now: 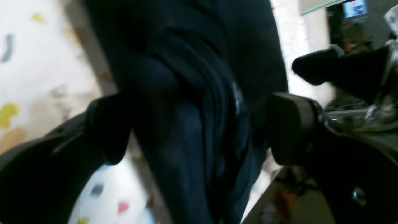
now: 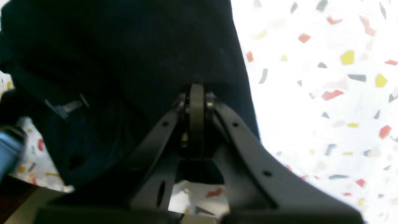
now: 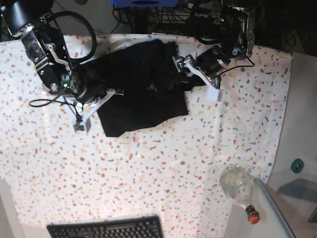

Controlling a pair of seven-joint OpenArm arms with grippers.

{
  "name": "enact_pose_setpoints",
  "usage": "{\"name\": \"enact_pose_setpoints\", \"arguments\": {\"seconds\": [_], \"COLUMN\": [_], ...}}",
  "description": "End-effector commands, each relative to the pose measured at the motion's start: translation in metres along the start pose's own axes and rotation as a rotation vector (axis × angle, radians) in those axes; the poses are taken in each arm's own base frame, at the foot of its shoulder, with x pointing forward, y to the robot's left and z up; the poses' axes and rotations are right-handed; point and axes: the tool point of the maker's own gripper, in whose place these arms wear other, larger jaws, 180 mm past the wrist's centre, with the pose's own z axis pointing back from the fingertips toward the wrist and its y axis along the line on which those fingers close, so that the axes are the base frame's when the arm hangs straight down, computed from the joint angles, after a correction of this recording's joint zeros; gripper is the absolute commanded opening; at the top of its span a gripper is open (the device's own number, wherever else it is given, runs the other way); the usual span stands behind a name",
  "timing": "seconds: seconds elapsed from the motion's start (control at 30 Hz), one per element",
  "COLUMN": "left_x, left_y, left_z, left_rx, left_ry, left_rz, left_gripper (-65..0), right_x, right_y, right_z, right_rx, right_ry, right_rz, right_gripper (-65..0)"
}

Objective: Layout the t-shirt on the table in an organized manner, then fold the t-shirt properly
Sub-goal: 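Smooth the bundle's edge with the left gripper, sweeping along its side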

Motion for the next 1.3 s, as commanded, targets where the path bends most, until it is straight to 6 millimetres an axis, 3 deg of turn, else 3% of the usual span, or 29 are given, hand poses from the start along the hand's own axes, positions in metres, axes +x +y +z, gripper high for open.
{"name": "enact_pose_setpoints", "arguments": {"seconds": [0.0, 0.23, 0.37, 0.5, 0.57, 0.73, 0.87, 1.07, 1.17, 1.27], "left_x": [-0.006, -0.037, -0.039, -0.032, -0.019, 0.001, 0.023, 0.057, 0.054, 0.044], "left_y": [0.006, 0.000, 0.014, 0.029, 0.035, 0.030, 0.021, -0.016, -0.051, -0.066], "left_z": [-0.005, -0.035, -0.040, -0.045, -0.048, -0.065, -0.081, -0.113, -0.136, -0.149], "left_rx": [0.038, 0.048, 0.100, 0.176, 0.217, 0.254, 0.275, 0.281, 0.204, 0.168], "left_ry": [0.034, 0.198, 0.238, 0.284, 0.294, 0.445, 0.627, 0.734, 0.687, 0.685], "left_rz": [0.015, -0.062, -0.071, -0.123, -0.177, -0.474, -0.952, -1.520, -1.633, -1.623], "left_gripper": [0.0, 0.0, -1.5, -45.6, -65.0, -65.0, -65.0, -65.0, -65.0, -65.0], "right_x": [0.014, 0.031, 0.035, 0.041, 0.042, 0.044, 0.041, 0.022, 0.012, 0.004], "right_y": [-0.004, -0.050, -0.077, -0.115, -0.137, -0.173, -0.182, -0.192, -0.195, -0.196], "right_z": [0.004, 0.014, 0.022, 0.034, 0.043, 0.061, 0.064, 0.051, 0.045, 0.045], "right_rx": [-0.009, -0.079, -0.076, -0.098, -0.124, -0.165, -0.179, -0.191, -0.195, -0.198], "right_ry": [-0.044, -0.094, -0.122, -0.170, -0.192, -0.237, -0.240, -0.176, -0.149, -0.132], "right_rz": [0.010, -0.084, -0.090, -0.132, -0.156, -0.183, -0.196, -0.235, -0.250, -0.251], "right_gripper": [-65.0, -65.0, -65.0, -65.0, -65.0, -65.0, -65.0, -65.0, -65.0, -65.0]}}
